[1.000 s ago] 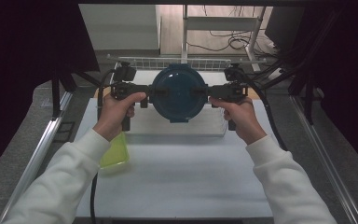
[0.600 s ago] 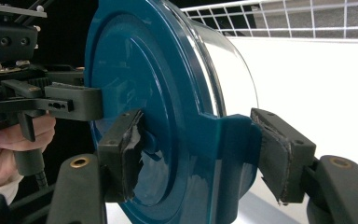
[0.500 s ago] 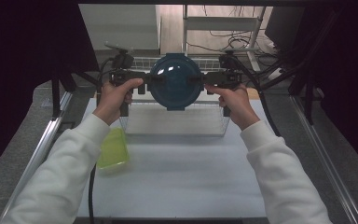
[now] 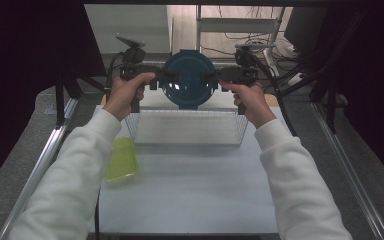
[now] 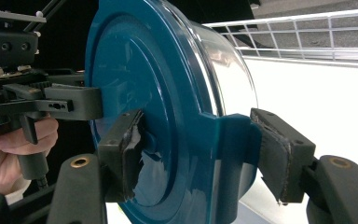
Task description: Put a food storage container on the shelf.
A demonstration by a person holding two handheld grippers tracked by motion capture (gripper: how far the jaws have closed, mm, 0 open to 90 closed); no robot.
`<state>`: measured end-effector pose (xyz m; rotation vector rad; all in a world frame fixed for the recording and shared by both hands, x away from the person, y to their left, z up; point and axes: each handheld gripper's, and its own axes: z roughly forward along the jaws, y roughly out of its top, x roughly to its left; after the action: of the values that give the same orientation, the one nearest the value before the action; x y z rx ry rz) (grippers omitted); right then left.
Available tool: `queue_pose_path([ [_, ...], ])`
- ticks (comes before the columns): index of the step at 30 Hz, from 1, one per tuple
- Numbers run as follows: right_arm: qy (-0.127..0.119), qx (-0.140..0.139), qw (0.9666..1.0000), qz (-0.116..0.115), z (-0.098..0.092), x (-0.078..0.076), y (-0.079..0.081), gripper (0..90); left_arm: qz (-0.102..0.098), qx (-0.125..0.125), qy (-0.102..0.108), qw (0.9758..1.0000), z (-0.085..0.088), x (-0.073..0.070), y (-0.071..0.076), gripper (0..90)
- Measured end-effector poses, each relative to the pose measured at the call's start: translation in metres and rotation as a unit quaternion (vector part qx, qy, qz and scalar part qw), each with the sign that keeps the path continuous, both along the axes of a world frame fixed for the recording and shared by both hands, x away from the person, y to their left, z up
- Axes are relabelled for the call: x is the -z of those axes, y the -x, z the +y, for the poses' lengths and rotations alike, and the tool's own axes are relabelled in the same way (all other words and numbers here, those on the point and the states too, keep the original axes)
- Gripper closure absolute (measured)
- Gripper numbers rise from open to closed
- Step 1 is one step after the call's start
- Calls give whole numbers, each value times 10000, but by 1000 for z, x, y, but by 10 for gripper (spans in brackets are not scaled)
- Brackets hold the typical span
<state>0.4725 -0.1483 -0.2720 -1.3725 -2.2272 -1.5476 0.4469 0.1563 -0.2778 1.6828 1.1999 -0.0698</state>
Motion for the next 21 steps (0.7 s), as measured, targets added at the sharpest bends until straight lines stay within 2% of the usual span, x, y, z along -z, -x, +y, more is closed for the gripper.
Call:
queue_pose_path([
  [9,84,106,9997,200,1,7,-19,364,231,32,167,9996,1,16,-22,344],
  [13,133,169,9990,387,3,13,-28,363,368,60,151,9992,2,25,-31,339],
  [14,146,182,9990,394,3,15,-29,363,369,22,239,9990,2,26,-33,336],
  [17,65,267,9984,502,3,16,-34,362,386,-6,276,9989,3,28,-38,337],
  [21,-31,387,9965,741,3,19,-43,360,510,-91,430,9977,4,31,-45,336],
])
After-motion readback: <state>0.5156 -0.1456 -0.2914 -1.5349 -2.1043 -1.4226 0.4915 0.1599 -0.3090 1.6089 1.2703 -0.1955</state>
